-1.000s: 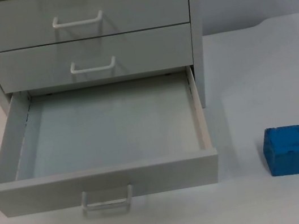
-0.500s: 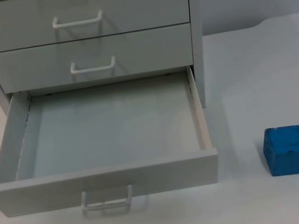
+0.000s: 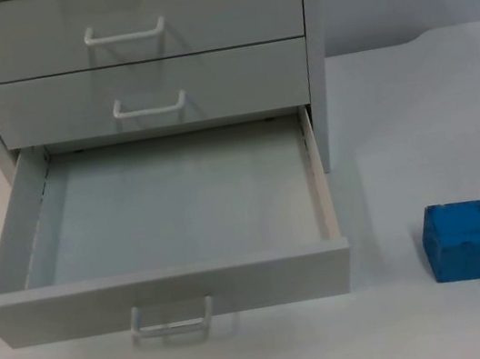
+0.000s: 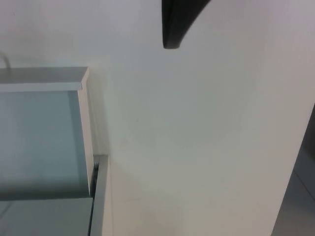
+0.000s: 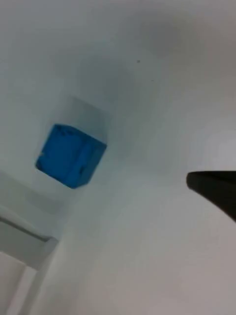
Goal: Open the drawer with the left hand, place the block into the drawer with the right hand, then close the drawer with the left hand.
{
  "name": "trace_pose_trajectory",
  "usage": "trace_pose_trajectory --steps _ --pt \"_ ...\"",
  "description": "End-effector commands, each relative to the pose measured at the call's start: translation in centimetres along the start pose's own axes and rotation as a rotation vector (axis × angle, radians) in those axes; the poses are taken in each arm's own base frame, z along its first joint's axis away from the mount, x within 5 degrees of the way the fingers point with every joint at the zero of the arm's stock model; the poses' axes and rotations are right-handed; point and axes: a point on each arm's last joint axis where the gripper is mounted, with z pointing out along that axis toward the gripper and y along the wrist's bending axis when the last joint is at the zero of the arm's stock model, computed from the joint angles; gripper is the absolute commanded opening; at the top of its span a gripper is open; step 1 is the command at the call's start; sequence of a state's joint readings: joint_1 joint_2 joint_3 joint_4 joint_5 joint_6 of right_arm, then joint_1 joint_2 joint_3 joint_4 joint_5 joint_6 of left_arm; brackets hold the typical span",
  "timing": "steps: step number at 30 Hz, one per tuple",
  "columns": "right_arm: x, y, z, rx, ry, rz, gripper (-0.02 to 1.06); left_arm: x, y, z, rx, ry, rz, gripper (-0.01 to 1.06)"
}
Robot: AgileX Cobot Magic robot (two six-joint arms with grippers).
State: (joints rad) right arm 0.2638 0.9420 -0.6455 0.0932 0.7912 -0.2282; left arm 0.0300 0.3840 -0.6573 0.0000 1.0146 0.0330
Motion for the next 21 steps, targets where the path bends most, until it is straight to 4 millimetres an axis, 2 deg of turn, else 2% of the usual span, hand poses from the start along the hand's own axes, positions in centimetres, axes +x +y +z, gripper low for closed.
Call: trace_pose_trajectory --steps 1,5,6,8,10,11,12,16,17,21 --pt "-1.3 0.2 1.2 -0.003 0.050 -0.069 1.05 -0.1 0.0 -0.2 -0.002 -0.011 0.004 1.05" --pt "-4.3 1.6 4.1 -0.030 0.137 -0.192 1.05 -0.1 0.0 -0.2 -0.002 -0.011 0.004 1.05" --pt "-4.3 1.6 4.1 -0.030 0.137 -0.192 1.05 -0.1 0.0 -0.2 -0.002 -0.011 0.004 1.05" --pt "-5.6 2.2 5.8 -0.038 0.176 -0.096 1.05 -0.1 0.0 -0.2 -0.002 -0.011 0.004 1.05" --pt "-6.7 2.5 7.8 -0.022 0.219 0.101 1.05 -0.1 0.0 -0.2 -0.002 -0.011 0.004 1.05" --pt "-6.7 2.5 7.8 -0.022 0.219 0.101 1.05 -0.1 0.0 -0.2 -0.002 -0.011 0.004 1.05" --pt "-7.1 2.5 9.1 -0.006 0.254 0.216 1.05 -0.1 0.0 -0.2 -0.002 -0.011 0.004 1.05" --pt "-7.4 2.5 12.8 0.026 0.297 0.301 1.05 -0.1 0.0 -0.2 -0.002 -0.011 0.004 1.05" --pt "-7.4 2.5 12.8 0.026 0.297 0.301 1.05 -0.1 0.0 -0.2 -0.002 -0.011 0.004 1.05" --pt "-7.8 2.8 14.9 0.030 0.238 0.394 1.05 -0.1 0.0 -0.2 -0.002 -0.011 0.004 1.05"
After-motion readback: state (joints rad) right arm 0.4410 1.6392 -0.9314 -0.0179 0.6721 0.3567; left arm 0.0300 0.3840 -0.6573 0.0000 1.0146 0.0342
